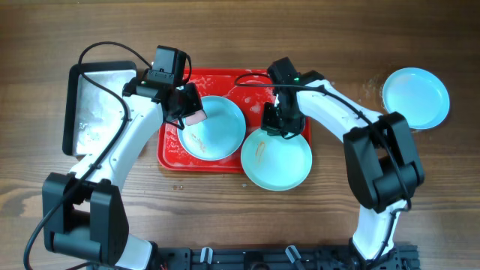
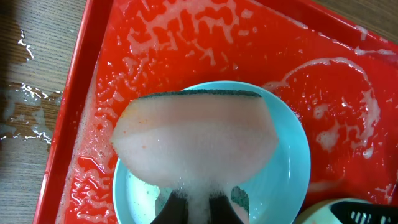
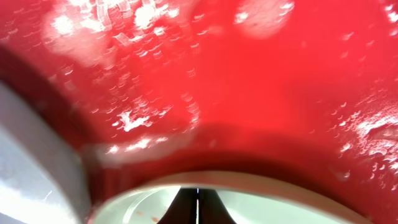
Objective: Clean dirty plates on tray and stack at the side
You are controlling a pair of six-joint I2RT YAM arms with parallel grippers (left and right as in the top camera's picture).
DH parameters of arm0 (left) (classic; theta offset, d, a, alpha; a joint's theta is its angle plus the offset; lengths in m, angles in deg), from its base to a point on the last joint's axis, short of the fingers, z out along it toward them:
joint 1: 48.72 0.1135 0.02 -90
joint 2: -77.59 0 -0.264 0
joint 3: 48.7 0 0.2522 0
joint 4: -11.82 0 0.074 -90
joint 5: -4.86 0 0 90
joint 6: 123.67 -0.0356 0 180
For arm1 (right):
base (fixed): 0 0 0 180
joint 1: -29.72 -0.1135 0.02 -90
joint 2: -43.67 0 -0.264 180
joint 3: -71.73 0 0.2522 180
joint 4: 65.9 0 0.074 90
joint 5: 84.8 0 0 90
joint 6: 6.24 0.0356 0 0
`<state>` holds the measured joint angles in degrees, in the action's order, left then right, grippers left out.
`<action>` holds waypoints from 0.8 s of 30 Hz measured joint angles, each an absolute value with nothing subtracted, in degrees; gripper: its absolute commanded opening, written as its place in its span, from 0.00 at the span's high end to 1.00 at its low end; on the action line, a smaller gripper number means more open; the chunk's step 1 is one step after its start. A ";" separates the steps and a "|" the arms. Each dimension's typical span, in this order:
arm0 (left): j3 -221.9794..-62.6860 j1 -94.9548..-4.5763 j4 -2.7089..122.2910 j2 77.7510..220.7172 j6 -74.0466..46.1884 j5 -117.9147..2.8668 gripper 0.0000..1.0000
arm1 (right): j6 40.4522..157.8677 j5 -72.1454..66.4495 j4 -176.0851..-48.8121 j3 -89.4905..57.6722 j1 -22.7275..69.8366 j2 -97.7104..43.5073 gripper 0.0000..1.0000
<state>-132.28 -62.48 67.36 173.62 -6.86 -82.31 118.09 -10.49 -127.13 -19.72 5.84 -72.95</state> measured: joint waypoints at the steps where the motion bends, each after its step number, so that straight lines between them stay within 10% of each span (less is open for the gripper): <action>1: -132.28 -62.48 67.34 173.62 -6.86 -82.31 0.96 | 118.07 -11.60 -126.93 -19.72 6.58 -73.25 0.96; 7: -132.28 -62.48 67.36 173.62 -6.86 -82.31 0.96 | 118.24 -11.12 -117.01 -21.67 8.13 -73.93 0.94; 15: -132.28 -62.48 68.11 173.62 -6.86 -82.31 0.96 | 111.03 -10.55 -114.36 -30.59 7.85 -74.00 0.57; 24: -132.28 -62.48 70.27 173.62 -7.30 -85.35 0.96 | 104.65 -10.86 -110.84 -30.72 -0.52 -76.84 0.66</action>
